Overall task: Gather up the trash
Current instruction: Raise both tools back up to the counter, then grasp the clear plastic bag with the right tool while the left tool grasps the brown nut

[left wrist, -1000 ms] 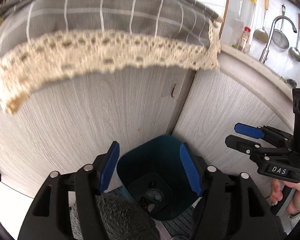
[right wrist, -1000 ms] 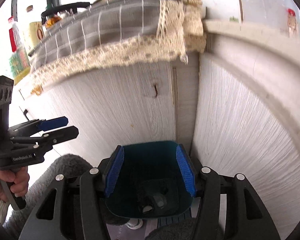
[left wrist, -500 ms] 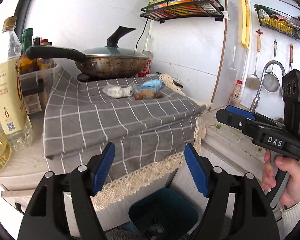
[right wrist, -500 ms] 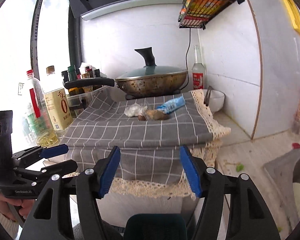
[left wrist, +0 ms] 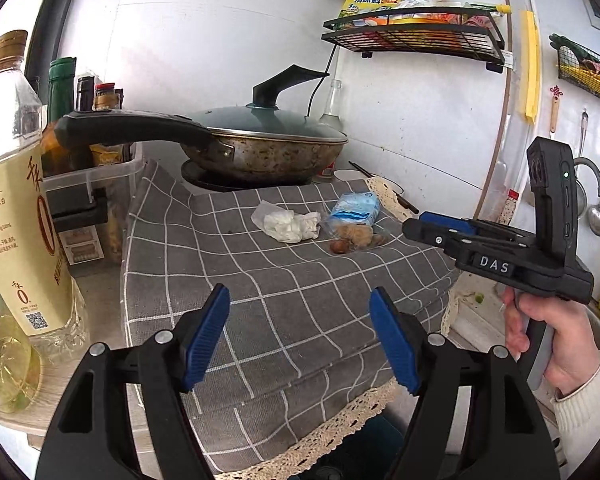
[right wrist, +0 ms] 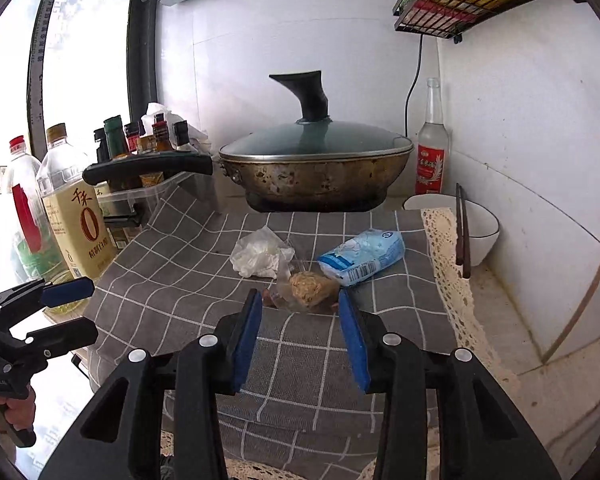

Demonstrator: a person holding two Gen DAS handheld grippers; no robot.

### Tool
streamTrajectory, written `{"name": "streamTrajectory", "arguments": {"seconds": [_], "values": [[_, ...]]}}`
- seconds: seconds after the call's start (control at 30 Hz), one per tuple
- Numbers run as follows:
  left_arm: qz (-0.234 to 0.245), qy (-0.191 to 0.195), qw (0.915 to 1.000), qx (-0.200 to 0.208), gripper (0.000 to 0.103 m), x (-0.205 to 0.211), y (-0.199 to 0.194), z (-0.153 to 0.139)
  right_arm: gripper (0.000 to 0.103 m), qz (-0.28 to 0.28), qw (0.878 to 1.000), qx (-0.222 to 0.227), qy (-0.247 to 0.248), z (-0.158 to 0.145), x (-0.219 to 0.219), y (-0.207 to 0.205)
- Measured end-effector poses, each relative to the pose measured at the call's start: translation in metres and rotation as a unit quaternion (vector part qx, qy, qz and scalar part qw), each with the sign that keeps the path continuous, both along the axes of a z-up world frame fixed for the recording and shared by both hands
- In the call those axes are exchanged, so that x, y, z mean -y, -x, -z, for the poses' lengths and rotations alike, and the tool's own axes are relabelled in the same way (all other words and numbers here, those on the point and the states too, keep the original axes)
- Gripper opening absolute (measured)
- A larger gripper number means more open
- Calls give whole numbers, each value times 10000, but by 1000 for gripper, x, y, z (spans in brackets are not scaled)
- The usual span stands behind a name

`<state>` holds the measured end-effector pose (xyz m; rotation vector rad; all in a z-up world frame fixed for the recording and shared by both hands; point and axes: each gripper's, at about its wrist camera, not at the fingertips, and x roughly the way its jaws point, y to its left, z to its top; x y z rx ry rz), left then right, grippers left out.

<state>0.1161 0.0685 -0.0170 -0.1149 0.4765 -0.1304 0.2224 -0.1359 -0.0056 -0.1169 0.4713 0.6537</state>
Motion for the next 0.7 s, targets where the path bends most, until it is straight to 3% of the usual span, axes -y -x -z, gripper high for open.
{"name": "streamTrajectory", "arguments": {"seconds": [0.13, 0.2, 0.27, 0.33, 0.53, 0.7], "values": [[-3, 9, 10000, -82, 75, -5, -13, 5, 38, -103, 9996, -45, 259, 18, -19, -15], [8, -5, 9999, -115, 75, -6, -17, 8, 25, -129, 9989, 3, 444, 24, -27, -19], [28, -9, 9999, -136, 75, -7, -21, 9, 20, -178, 9986, 66, 492, 27, -31, -20], [38, -6, 9999, -148, 75, -8, -24, 11, 5, -233, 9986, 104, 461, 27, -32, -19], [12, 5, 9998, -175, 75, -10, -33, 12, 4, -522, 9982, 97, 261, 23, -32, -24], [60, -154, 9997, -169, 77, -8, -45, 5, 2, -715, 9967, -39, -380, 10, -19, -29]]}}
